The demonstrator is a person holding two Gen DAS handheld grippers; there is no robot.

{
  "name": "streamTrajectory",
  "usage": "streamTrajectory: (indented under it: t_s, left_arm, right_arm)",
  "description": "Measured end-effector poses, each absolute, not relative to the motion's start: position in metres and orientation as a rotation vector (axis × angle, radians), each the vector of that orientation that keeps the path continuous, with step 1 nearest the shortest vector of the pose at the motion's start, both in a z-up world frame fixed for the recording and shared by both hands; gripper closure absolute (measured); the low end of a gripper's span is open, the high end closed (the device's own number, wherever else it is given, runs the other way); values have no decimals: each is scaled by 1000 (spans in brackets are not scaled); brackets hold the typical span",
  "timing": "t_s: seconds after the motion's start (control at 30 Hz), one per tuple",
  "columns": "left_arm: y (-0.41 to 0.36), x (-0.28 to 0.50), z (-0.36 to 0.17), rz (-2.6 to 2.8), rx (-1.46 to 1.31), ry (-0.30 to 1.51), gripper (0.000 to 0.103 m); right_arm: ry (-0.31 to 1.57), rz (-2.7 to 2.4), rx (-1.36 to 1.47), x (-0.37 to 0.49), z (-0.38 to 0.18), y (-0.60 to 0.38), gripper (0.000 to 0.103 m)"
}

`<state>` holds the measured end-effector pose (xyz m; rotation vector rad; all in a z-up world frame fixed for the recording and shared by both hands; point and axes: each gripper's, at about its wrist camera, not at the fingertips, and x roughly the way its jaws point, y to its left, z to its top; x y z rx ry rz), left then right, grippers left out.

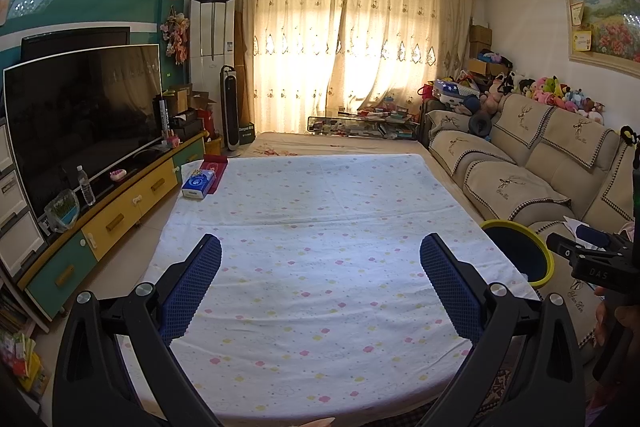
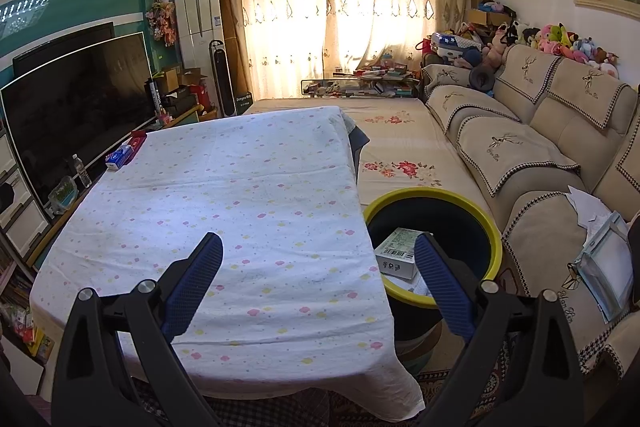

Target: Collect trash

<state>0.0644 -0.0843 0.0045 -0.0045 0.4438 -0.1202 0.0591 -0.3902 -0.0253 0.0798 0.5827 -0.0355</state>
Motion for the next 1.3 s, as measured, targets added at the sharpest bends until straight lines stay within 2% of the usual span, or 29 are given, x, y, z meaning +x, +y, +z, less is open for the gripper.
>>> streamTrajectory:
  t_s: [0.9, 1.1, 1.3]
  left_arm:
    - [-75, 107, -22, -127, -59, 529, 5]
    - [-70, 138, -46, -111, -51, 607, 5]
    - [-58, 205, -80, -92, -62, 719, 5]
  right_arm:
    - [638, -32, 84, 70, -42, -389, 11]
    - [691, -12, 80, 90, -54, -384, 11]
    - [786, 55, 47, 147, -73, -366, 11]
